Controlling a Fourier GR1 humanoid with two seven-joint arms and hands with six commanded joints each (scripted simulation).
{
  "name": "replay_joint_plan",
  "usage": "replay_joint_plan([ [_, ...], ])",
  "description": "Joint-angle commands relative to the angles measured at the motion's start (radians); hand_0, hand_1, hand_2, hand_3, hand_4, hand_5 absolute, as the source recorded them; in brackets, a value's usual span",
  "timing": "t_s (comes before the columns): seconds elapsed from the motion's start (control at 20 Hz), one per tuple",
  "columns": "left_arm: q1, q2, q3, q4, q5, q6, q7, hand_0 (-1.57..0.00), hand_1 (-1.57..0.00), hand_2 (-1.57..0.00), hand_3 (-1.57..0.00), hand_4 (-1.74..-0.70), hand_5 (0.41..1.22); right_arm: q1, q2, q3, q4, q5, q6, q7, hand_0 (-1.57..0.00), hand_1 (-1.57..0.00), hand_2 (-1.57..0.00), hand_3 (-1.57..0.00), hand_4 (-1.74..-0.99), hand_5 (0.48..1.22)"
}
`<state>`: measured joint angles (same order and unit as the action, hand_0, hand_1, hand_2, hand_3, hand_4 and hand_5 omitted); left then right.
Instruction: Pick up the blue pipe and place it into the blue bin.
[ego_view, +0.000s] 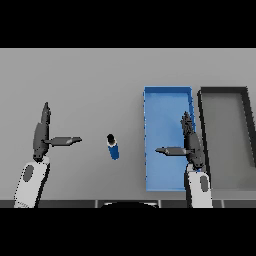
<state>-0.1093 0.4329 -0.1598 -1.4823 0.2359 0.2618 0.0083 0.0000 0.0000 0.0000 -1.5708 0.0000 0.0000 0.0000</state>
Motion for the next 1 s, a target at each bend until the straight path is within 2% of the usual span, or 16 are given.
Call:
replay_joint_plan([
  [0.0,0.002,0.0,0.0,-0.002,0.0,0.001,-0.006,0.0,0.0,0.0,0.0,-1.01,0.586,0.002,0.0,0.001,-0.002,0.0,0.0,-0.002,0.0,0.0,0.0,0.0,-1.222,0.603],
  [0.25,0.018,0.002,-0.002,-0.015,0.001,0.0,-0.01,0.0,0.0,0.0,0.0,-1.01,0.586,0.024,0.001,0.009,-0.019,0.004,0.001,-0.01,0.0,0.0,0.0,0.0,-1.222,0.603],
  [0.3,0.057,0.067,-0.032,-0.032,-0.007,-0.105,-0.08,0.0,0.0,0.0,0.0,-1.01,0.586,0.049,-0.052,0.042,-0.049,0.063,0.022,-0.057,0.0,0.0,0.0,0.0,-1.222,0.603],
  [0.35,0.074,0.112,-0.042,-0.032,-0.004,-0.173,-0.11,0.0,0.0,0.0,0.0,-1.01,0.588,0.09,-0.084,0.063,-0.075,0.089,0.047,-0.104,0.0,0.0,0.0,0.0,-1.227,0.603],
  [0.45,0.097,0.156,-0.06,-0.038,-0.018,-0.233,-0.15,0.0,0.0,0.0,0.0,-1.01,0.588,0.112,-0.11,0.083,-0.113,0.113,0.06,-0.096,0.0,0.0,0.0,0.0,-1.228,0.599],
  [0.65,0.107,0.175,-0.07,-0.054,-0.012,-0.266,-0.16,0.0,0.0,0.0,0.0,-1.01,0.589,0.111,-0.129,0.09,-0.136,0.123,0.07,-0.055,0.0,0.0,0.0,0.0,-1.226,0.593],
  [0.75,0.107,0.178,-0.082,-0.056,0.008,-0.319,-0.184,0.0,0.0,0.0,0.0,-1.02,0.594,0.125,-0.127,0.097,-0.145,0.131,0.068,-0.067,0.0,0.0,0.0,0.0,-1.218,0.589],
  [0.85,0.107,0.202,-0.113,-0.089,0.001,-0.363,-0.17,0.0,0.0,0.0,0.0,-1.02,0.582,0.111,-0.134,0.098,-0.146,0.134,0.07,-0.053,0.0,0.0,0.0,0.0,-1.215,0.587],
  [0.95,0.119,0.219,-0.149,-0.124,-0.009,-0.405,-0.157,0.0,0.0,0.0,0.0,-1.03,0.565,0.112,-0.132,0.098,-0.14,0.123,0.08,-0.084,0.0,0.0,0.0,0.0,-1.225,0.595],
])
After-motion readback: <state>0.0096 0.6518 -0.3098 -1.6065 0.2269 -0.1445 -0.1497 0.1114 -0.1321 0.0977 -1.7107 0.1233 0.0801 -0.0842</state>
